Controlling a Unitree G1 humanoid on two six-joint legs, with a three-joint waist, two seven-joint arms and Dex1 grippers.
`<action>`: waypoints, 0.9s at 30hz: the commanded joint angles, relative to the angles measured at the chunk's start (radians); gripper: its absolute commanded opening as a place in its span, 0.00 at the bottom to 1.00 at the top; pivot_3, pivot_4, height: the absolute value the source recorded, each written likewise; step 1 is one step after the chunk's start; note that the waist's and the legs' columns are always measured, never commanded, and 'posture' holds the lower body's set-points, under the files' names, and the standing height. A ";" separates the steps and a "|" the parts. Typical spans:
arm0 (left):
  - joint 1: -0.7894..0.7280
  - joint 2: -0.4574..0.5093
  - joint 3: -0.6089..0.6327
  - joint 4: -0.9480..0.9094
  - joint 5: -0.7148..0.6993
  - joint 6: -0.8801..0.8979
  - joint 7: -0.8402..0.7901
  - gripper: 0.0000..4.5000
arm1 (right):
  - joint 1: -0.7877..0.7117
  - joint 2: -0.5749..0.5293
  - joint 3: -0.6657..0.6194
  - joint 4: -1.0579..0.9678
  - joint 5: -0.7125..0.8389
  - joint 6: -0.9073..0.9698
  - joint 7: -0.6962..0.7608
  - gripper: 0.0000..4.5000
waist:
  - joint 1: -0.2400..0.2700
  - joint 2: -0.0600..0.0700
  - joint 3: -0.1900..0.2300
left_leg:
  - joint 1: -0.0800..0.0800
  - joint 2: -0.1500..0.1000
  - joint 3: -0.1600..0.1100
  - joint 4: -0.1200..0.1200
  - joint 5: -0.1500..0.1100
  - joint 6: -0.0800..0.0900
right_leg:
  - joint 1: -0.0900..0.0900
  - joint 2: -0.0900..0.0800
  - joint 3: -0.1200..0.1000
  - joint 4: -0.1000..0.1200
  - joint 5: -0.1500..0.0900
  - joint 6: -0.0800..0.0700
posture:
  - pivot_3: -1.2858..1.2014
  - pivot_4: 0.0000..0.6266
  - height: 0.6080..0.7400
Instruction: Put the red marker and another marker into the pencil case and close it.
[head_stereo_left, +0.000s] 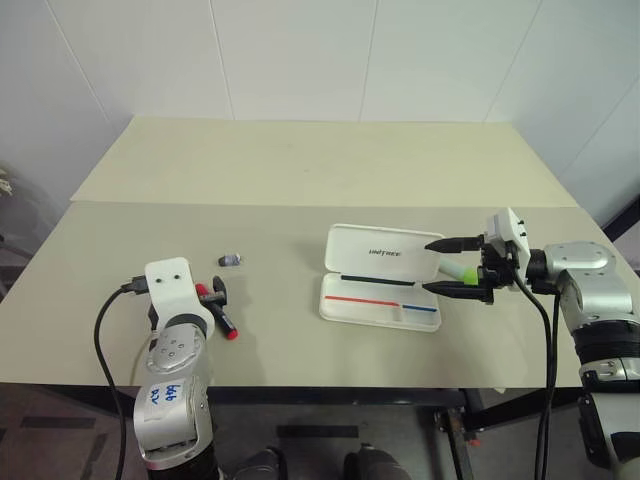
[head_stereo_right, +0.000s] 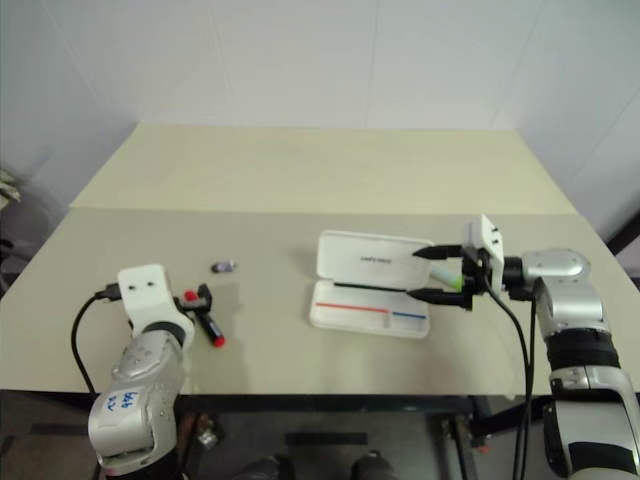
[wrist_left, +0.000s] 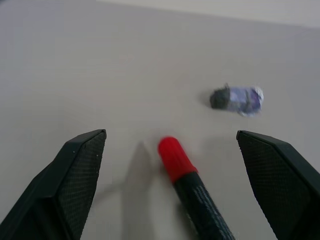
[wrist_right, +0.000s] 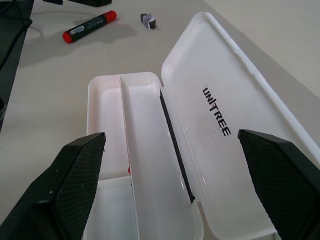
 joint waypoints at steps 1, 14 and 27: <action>-0.010 -0.065 0.029 0.034 -0.039 -0.012 0.012 0.99 | -0.024 -0.002 -0.010 0.009 0.000 -0.017 0.022 1.00 | 0.000 0.000 0.000 | 0.000 0.000 0.000 0.000 0.000 0.000 | 0.000 0.000 0.000 0.000 0.000 0.000 | 0.52 0.24 1.00; -0.053 -0.053 0.061 0.104 -0.074 0.103 0.050 0.67 | -0.013 -0.007 -0.021 0.007 0.001 -0.029 0.007 1.00 | 0.000 0.000 0.000 | 0.000 0.000 -0.001 -0.001 0.000 -0.002 | 0.002 0.000 -0.001 -0.003 0.000 0.000 | 0.52 0.24 1.00; -0.096 0.097 -0.065 0.145 -0.103 0.023 -0.096 0.13 | -0.017 -0.009 -0.032 0.011 0.005 -0.048 -0.010 1.00 | 0.006 0.002 -0.001 | 0.001 -0.001 -0.004 -0.002 -0.002 -0.006 | 0.004 -0.001 -0.004 -0.005 0.001 0.001 | 0.52 0.24 1.00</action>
